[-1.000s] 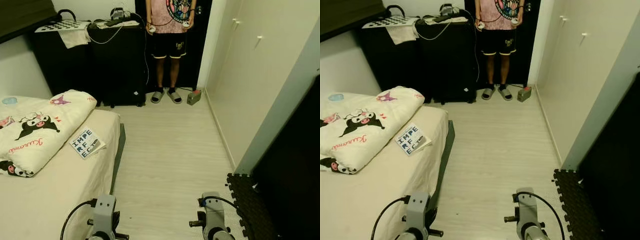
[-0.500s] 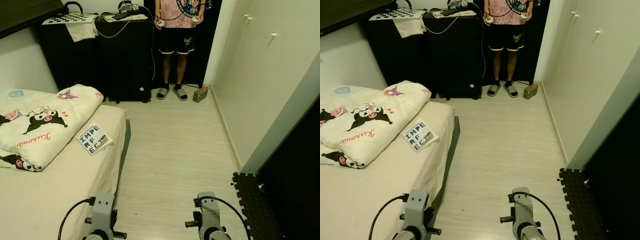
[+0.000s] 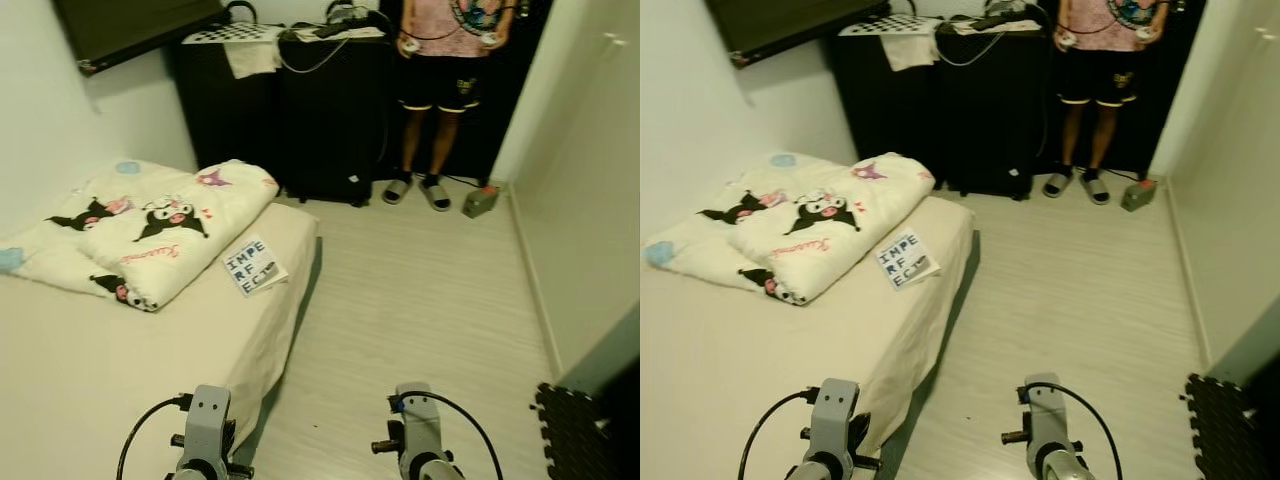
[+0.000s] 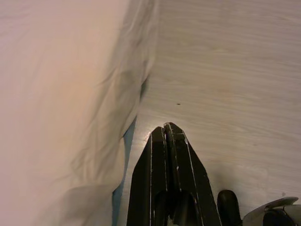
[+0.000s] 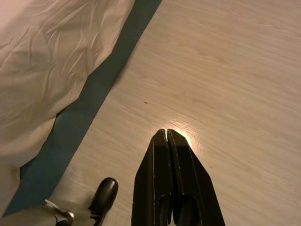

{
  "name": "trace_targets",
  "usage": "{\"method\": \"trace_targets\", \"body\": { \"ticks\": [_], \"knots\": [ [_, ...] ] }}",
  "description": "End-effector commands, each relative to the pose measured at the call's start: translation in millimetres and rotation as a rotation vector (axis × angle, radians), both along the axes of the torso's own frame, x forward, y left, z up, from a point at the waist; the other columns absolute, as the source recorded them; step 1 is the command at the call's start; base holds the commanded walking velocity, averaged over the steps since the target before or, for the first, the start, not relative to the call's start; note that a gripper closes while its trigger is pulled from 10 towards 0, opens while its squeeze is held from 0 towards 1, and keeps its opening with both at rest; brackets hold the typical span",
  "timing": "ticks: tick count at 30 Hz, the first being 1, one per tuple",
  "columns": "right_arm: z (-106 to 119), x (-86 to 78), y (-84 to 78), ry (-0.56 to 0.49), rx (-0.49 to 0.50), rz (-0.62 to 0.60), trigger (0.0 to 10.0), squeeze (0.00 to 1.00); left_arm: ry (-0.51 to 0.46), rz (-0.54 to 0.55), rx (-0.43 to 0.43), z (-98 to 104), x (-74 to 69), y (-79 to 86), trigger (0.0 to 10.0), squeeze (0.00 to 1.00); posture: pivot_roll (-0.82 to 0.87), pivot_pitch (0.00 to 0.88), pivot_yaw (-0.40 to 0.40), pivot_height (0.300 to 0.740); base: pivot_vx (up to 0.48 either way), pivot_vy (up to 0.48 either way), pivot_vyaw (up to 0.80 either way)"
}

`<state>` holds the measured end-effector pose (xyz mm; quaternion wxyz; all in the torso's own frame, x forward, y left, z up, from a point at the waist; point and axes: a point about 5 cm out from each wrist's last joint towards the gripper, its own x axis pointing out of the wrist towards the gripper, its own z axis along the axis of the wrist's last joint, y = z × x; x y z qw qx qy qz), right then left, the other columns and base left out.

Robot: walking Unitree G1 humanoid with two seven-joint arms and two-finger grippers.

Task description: Clean up the room

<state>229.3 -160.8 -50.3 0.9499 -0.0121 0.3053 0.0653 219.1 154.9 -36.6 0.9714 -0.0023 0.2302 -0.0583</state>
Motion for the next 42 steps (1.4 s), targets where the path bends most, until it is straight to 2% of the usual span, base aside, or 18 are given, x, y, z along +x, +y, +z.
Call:
{"method": "trace_targets", "body": {
  "ticks": [1, 18, 42],
  "knots": [
    [-0.2, -0.3, 4.5, -0.004, 0.004, 0.012, 10.0, 0.0, 0.021, -0.001, 0.003, -3.1, -4.1, 2.2, 10.0, 0.0, -0.04, 0.064, 0.009, 0.74, 0.0, 0.0, 0.8],
    [1.4, 2.0, 3.8, -0.013, -0.002, 0.022, 10.0, 0.0, 0.038, 0.005, -0.016, -4.8, -5.7, 1.1, 10.0, 0.0, -0.04, 0.048, 0.004, 0.74, 0.0, 0.0, 0.8],
    [-1.6, -2.3, 5.8, 0.001, -0.001, 0.025, 10.0, 0.0, 0.056, -0.056, -0.024, -7.0, -11.9, -4.9, 10.0, 0.0, -0.03, 0.063, 0.005, 0.74, 0.0, 0.0, 0.8]
  ]
}}
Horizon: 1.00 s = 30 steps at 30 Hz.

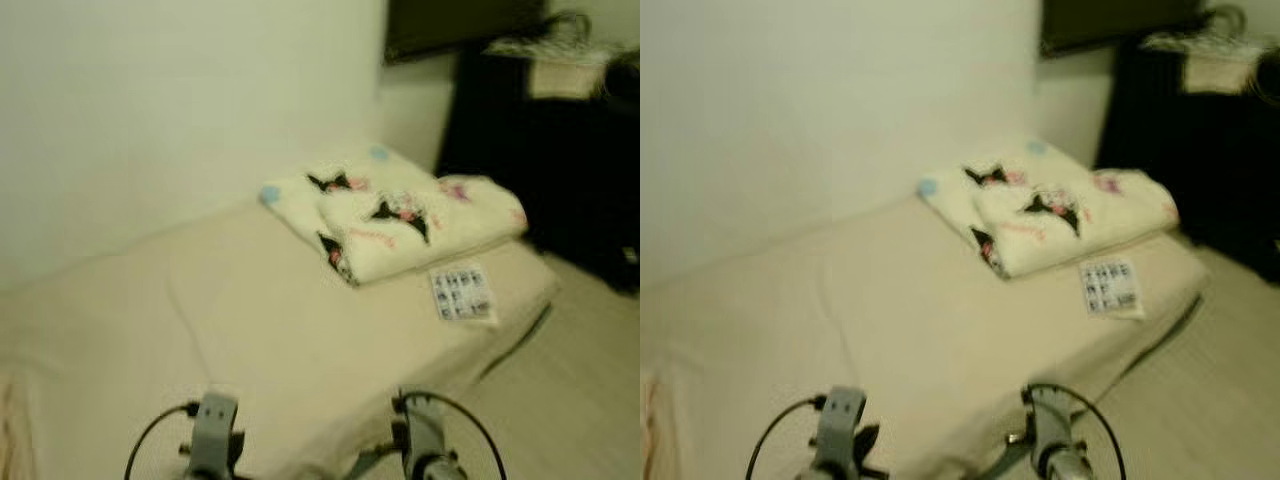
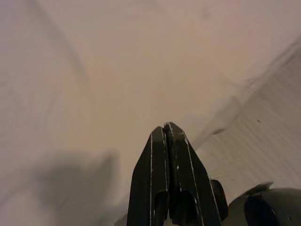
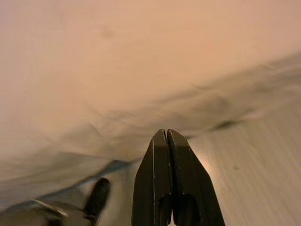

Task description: Clean up the room

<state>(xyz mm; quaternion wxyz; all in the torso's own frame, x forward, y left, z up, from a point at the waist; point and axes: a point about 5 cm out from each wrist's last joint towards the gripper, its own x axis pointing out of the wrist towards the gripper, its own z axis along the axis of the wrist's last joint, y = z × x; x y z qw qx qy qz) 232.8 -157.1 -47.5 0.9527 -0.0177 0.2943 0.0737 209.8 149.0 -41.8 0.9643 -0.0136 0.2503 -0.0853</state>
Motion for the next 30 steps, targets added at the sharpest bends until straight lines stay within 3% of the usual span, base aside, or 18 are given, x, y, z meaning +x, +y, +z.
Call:
{"method": "trace_targets", "body": {
  "ticks": [1, 30],
  "knots": [
    [-4.5, -6.0, 2.3, 0.024, 0.003, 0.006, 10.0, 0.0, 0.014, -0.014, 0.008, -2.1, -3.1, 0.5, 10.0, 0.0, -0.03, 0.065, 0.006, 0.74, 0.0, 0.0, 0.8],
    [-7.7, -10.6, 3.2, 0.04, 0.003, 0.0, 10.0, 0.0, 0.032, -0.041, 0.012, -2.4, -5.2, 1.1, 10.0, 0.0, -0.03, 0.073, 0.009, 0.74, 0.0, 0.0, 0.8]
  ]
}}
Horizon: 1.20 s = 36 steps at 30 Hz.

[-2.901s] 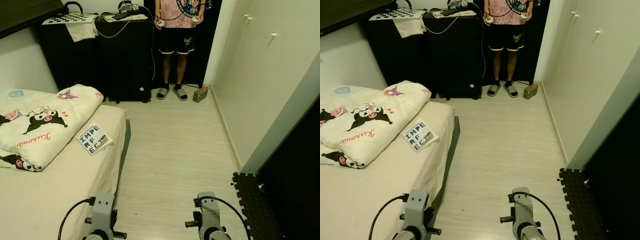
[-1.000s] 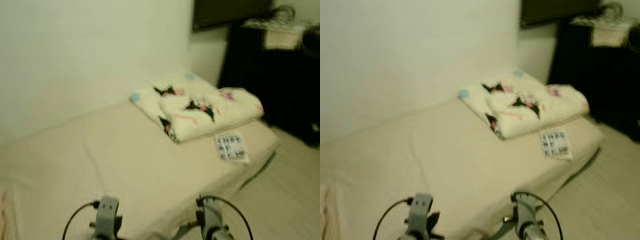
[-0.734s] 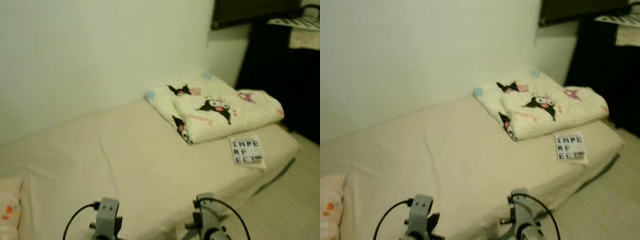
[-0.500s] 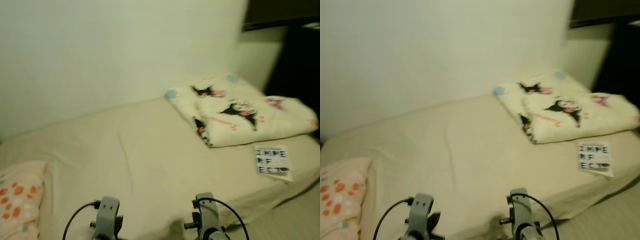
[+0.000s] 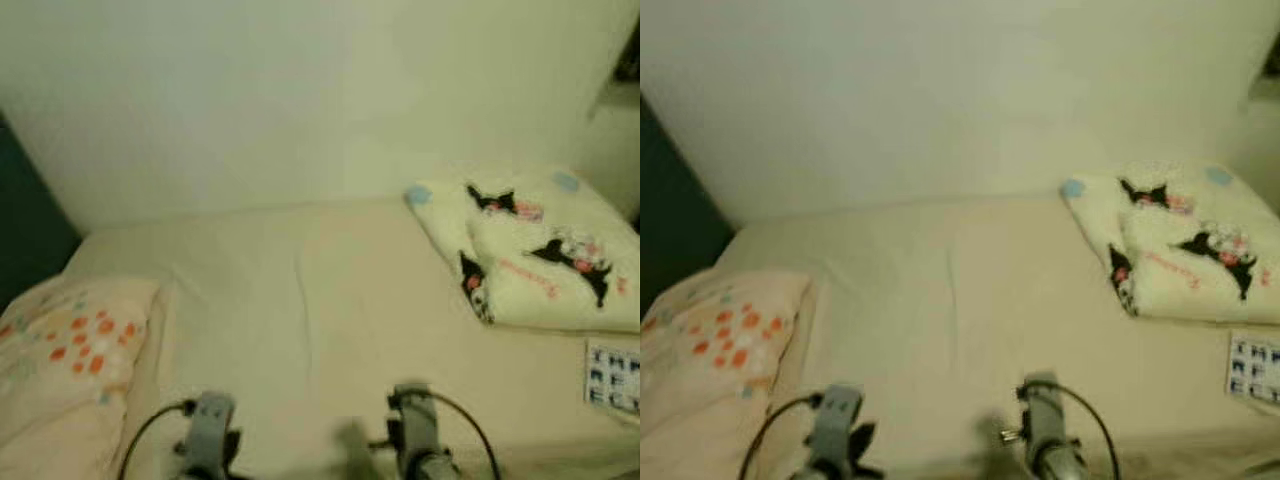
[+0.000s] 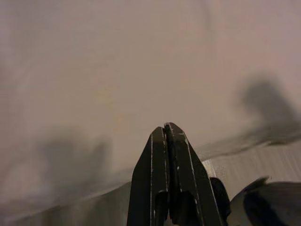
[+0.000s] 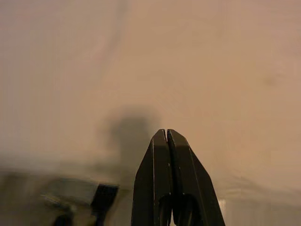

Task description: Clean up the room

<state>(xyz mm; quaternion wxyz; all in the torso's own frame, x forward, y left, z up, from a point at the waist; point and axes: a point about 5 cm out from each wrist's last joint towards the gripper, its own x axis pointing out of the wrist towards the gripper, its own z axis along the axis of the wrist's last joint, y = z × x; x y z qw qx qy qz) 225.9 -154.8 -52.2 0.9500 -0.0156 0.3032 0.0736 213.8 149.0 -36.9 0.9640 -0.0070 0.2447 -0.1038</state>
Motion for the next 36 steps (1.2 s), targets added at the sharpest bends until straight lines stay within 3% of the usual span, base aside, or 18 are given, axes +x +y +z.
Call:
{"method": "trace_targets", "body": {
  "ticks": [1, 8, 22, 25, 28, 29, 30, 32, 35, 36],
  "knots": [
    [-3.0, -3.5, 0.5, 0.02, -0.001, 0.0, 10.0, 0.0, 0.047, 0.002, 0.024, -7.7, -9.4, 2.2, 10.0, 0.0, -0.03, 0.073, 0.009, 0.74, 0.0, 0.0, 0.8],
    [5.3, 7.9, -1.9, -0.027, -0.007, -0.03, 10.0, 0.0, 0.01, 0.165, 0.133, -3.5, -3.3, 28.0, 10.0, 0.0, -0.04, 0.078, 0.01, 0.74, 0.0, 0.0, 0.8],
    [2.9, 4.2, -2.8, -0.017, -0.006, -0.038, 10.0, 0.0, 0.012, 0.104, 0.097, -3.0, -4.0, 16.9, 10.0, 0.0, -0.04, 0.082, 0.012, 0.74, 0.0, 0.0, 0.8],
    [1.7, 3.9, -3.3, 0.009, 0.003, -0.043, 10.0, 0.0, -0.002, 0.099, 0.095, 0.1, -1.0, 15.0, 10.0, 0.0, -0.04, 0.082, 0.009, 0.74, 0.0, 0.0, 0.0],
    [-1.2, 1.5, -2.1, 0.061, -0.032, 0.03, 10.0, 0.0, -0.013, 0.096, 0.092, 3.0, 1.3, 15.4, 10.0, 0.0, -0.04, 0.082, 0.008, 0.74, 0.0, 0.0, 0.0],
    [0.0, -4.9, 3.4, 0.072, -0.019, 0.217, 10.0, 0.0, -0.022, 0.089, 0.088, 5.6, 2.9, 16.7, 10.0, 0.0, -0.03, 0.082, 0.009, 0.74, 0.0, 0.0, 0.0],
    [0.0, -4.9, 3.4, 0.072, -0.019, 0.217, 10.0, 0.0, -0.022, 0.089, 0.088, 5.6, 2.9, 16.7, 10.0, 0.0, -0.03, 0.082, 0.009, 0.74, 0.0, 0.0, 0.0],
    [8.2, -15.0, 10.0, 0.051, 0.041, 0.434, 10.0, 0.0, -0.027, 0.074, 0.079, 6.9, 3.2, 17.4, 10.0, 0.0, -0.03, 0.082, 0.014, 0.74, 0.0, 0.0, 0.0],
    [13.7, -19.5, 11.2, 0.042, 0.067, 0.516, 10.0, 0.0, -0.026, 0.067, 0.076, 6.8, 3.0, 17.8, 10.0, 0.0, -0.03, 0.082, 0.014, 0.74, 0.0, 0.0, 0.0],
    [26.9, -18.3, 10.2, 0.017, 0.13, 0.571, 10.0, 0.0, -0.024, 0.056, 0.074, 6.6, 3.0, 17.5, 10.0, 0.0, -0.04, 0.084, 0.022, 0.74, 0.0, 0.0, 0.0]
  ]
}}
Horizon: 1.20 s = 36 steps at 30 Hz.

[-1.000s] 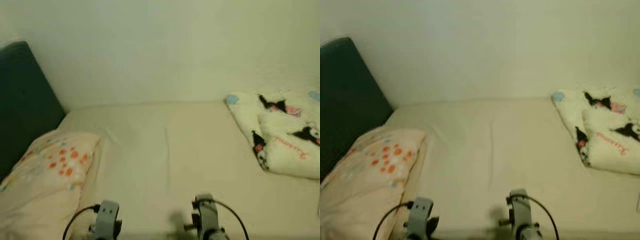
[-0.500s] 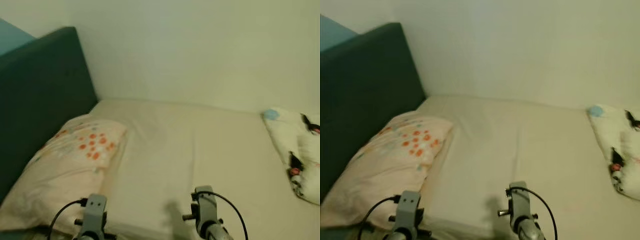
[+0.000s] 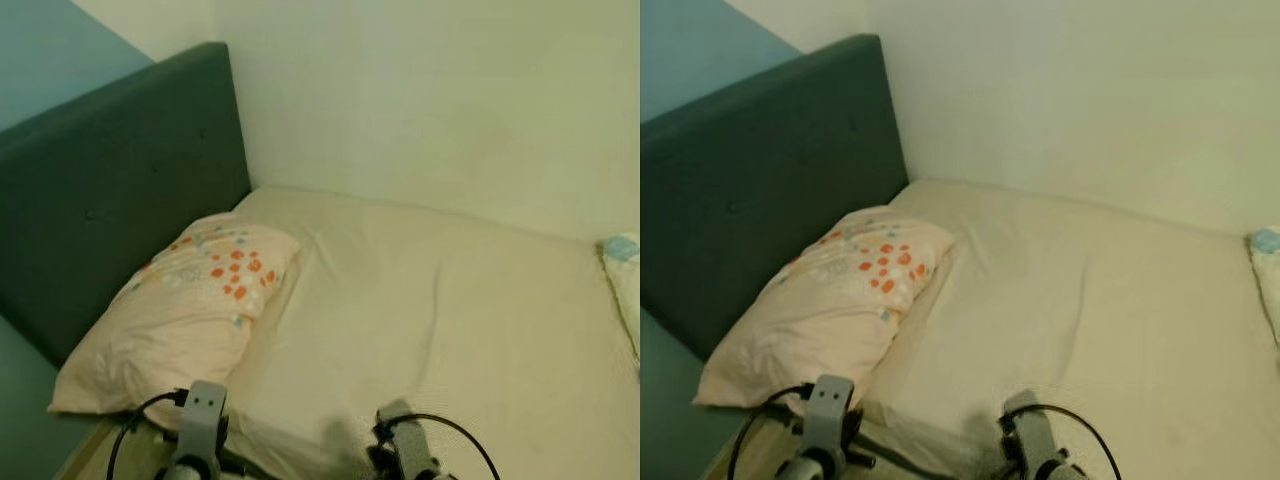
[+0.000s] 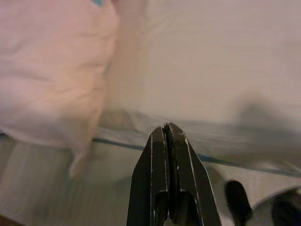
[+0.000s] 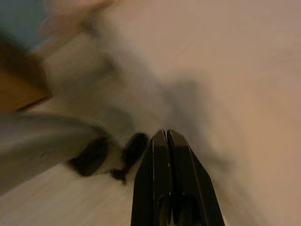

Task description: Clean up the room

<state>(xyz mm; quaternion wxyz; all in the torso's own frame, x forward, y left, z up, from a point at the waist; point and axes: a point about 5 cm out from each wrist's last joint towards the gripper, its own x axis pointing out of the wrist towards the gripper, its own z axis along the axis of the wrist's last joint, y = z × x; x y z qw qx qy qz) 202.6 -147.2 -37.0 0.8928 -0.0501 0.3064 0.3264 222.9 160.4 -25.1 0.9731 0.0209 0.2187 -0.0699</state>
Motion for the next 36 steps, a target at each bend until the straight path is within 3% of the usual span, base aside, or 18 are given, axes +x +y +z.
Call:
{"method": "trace_targets", "body": {
  "ticks": [1, 2, 4, 5, 6, 8, 9, 10, 11, 12, 13, 15, 24, 30, 36],
  "knots": [
    [11.7, 4.9, 2.6, -0.017, 0.05, 0.053, 10.0, 0.0, 0.036, 0.003, 0.008, -5.3, -6.1, 6.1, 10.0, 0.0, -0.04, 0.084, 0.022, 0.74, 0.0, 0.0, 0.0],
    [26.6, 7.2, 3.3, -0.021, 0.133, 0.082, 10.0, 0.0, 0.037, -0.009, 0.008, -5.3, -6.1, 5.7, 10.0, 0.0, -0.04, 0.084, 0.022, 0.74, 0.0, 0.0, 0.0],
    [26.6, 7.2, 3.3, -0.021, 0.133, 0.082, 10.0, 0.0, 0.037, -0.009, 0.008, -5.3, -6.1, 5.7, 10.0, 0.0, -0.04, 0.084, 0.022, 0.74, 0.0, 0.0, 0.0],
    [50.0, 14.8, 5.7, -0.05, 0.256, 0.091, 10.0, 0.0, 0.035, -0.02, 0.008, -4.8, -5.5, 5.1, 10.0, 0.0, -0.05, 0.082, 0.028, 0.74, 0.0, 0.0, 0.0],
    [50.0, 14.8, 5.7, -0.05, 0.256, 0.091, 10.0, 0.0, 0.035, -0.02, 0.008, -4.8, -5.5, 5.1, 10.0, 0.0, -0.05, 0.082, 0.028, 0.74, 0.0, 0.0, 0.0],
    [91.6, 60.5, 3.8, -0.265, 0.329, -0.11, 10.0, 0.0, 0.016, -0.02, 0.015, -0.2, 0.2, 6.4, 10.0, 0.0, -0.06, 0.078, 0.029, 0.74, 0.0, 0.0, 0.0],
    [91.6, 60.5, 3.8, -0.265, 0.329, -0.11, 10.0, 0.0, 0.016, -0.02, 0.015, -0.2, 0.2, 6.4, 10.0, 0.0, -0.06, 0.078, 0.029, 0.74, 0.0, 0.0, 0.0],
    [99.6, 89.9, -12.9, -0.365, 0.257, -0.391, 10.0, 0.0, -0.006, 0.003, 0.02, 5.0, 6.6, 8.8, 10.0, 0.0, -0.06, 0.078, 0.029, 0.74, 0.0, 0.0, 0.0],
    [101.2, 105.2, -24.9, -0.407, 0.198, -0.602, 10.0, 0.0, -0.021, 0.029, 0.039, 9.2, 12.1, 11.6, 10.0, 0.0, -0.06, 0.072, 0.029, 0.74, 0.0, 0.0, 0.0],
    [101.2, 105.2, -24.9, -0.407, 0.198, -0.602, 10.0, 0.0, -0.021, 0.029, 0.039, 9.2, 12.1, 11.6, 10.0, 0.0, -0.06, 0.072, 0.029, 0.74, 0.0, 0.0, 0.0],
    [96.2, 113.7, -34.5, -0.434, 0.095, -0.77, 10.0, 0.0, -0.039, 0.089, 0.09, 15.6, 20.6, 19.4, 10.0, 0.0, -0.06, 0.072, 0.029, 0.74, 0.0, 0.0, 0.0],
    [95.4, 109.5, -30.1, -0.435, 0.072, -0.742, 10.0, 0.0, -0.059, 0.136, 0.057, 20.6, 24.0, 23.7, 10.0, 0.0, -0.06, 0.072, 0.029, 0.74, 0.0, 0.0, 0.0],
    [88.3, 93.2, -19.2, -0.35, 0.046, -0.676, 10.0, 0.0, -0.093, 0.122, 0.034, 27.0, 22.8, 25.0, 10.0, 0.0, -0.05, 0.065, 0.022, 0.74, 0.0, 0.0, -0.09],
    [79.6, 96.1, -14.6, -0.297, 0.064, -0.715, 10.0, 0.0, -0.11, 0.099, 0.026, 31.3, 25.9, 16.4, 10.0, 0.0, -0.06, 0.076, 0.017, 0.74, 0.0, 0.0, -0.8],
    [80.0, 97.7, -10.9, -0.289, 0.062, -0.677, 10.0, 0.0, -0.119, 0.077, -0.005, 35.8, 28.4, 11.6, 10.0, 0.0, -0.06, 0.077, 0.02, 0.74, 0.0, 0.0, -0.8]
  ]
}}
